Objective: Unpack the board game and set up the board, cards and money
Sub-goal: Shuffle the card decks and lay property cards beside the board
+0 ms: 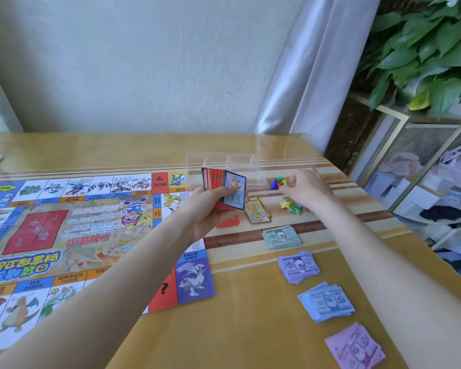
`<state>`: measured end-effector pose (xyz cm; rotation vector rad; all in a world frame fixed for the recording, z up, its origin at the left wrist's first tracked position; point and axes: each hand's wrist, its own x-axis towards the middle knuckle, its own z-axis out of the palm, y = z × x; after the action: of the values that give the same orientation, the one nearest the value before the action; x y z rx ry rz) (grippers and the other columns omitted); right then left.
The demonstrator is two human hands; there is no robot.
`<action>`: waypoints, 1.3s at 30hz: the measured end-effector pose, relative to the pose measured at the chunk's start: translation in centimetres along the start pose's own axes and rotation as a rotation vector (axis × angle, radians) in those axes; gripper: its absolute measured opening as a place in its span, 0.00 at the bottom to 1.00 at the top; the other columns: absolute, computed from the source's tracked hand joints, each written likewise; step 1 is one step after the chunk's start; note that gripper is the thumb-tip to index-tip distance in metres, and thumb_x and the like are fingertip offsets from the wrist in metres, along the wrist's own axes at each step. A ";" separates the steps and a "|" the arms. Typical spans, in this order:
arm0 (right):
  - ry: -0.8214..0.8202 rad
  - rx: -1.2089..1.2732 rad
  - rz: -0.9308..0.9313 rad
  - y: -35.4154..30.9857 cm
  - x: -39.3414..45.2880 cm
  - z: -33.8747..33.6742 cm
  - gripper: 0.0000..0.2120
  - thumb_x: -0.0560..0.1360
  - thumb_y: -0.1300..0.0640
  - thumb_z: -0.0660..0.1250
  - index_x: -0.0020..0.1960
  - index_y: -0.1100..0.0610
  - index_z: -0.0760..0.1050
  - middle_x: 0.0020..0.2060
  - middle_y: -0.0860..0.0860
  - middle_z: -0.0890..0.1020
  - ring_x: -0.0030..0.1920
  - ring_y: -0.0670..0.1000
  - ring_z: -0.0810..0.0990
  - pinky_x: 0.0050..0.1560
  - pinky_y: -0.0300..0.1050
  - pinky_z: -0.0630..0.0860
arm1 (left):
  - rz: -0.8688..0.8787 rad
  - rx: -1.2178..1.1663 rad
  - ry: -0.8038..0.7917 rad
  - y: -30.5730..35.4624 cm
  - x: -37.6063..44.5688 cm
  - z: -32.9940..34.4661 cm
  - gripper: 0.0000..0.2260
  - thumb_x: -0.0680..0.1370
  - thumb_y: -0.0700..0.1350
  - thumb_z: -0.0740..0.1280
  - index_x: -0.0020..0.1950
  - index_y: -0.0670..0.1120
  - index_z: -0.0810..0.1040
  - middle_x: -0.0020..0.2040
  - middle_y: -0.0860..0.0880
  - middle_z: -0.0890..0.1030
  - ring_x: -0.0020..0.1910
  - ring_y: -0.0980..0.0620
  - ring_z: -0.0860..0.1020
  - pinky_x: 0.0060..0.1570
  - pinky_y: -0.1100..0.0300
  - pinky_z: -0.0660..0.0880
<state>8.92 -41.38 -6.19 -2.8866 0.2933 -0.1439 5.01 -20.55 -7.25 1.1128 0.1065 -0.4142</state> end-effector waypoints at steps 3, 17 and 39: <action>-0.023 0.131 -0.048 1.9 0.0 0.7 0.06 0.75 0.53 0.66 0.50 0.54 0.78 0.56 0.54 0.76 0.62 0.56 0.69 0.54 0.44 0.65 | -0.009 0.018 -0.004 -0.5 0.5 0.6 0.07 0.78 0.36 0.63 0.55 0.40 0.74 0.43 0.42 0.84 0.39 0.50 0.84 0.43 0.56 0.79; -0.367 0.991 -0.226 -3.3 -2.9 0.4 0.01 0.73 0.61 0.70 0.44 0.56 0.79 0.40 0.55 0.82 0.38 0.54 0.73 0.30 0.36 0.71 | -0.026 -0.235 -0.080 -0.4 0.0 0.5 0.09 0.78 0.36 0.61 0.55 0.37 0.76 0.48 0.40 0.82 0.43 0.46 0.83 0.44 0.55 0.81; -0.347 1.045 -0.162 -5.6 -5.9 -1.5 0.13 0.75 0.67 0.66 0.59 0.62 0.75 0.45 0.57 0.81 0.36 0.48 0.79 0.29 0.34 0.74 | 0.066 0.006 0.002 0.9 -4.3 -0.6 0.08 0.77 0.32 0.62 0.54 0.37 0.75 0.48 0.38 0.82 0.43 0.45 0.82 0.41 0.55 0.81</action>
<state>4.04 -35.12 -3.81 -1.8414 -0.0802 0.1438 1.50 -18.51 -5.57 1.1199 0.0695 -0.3546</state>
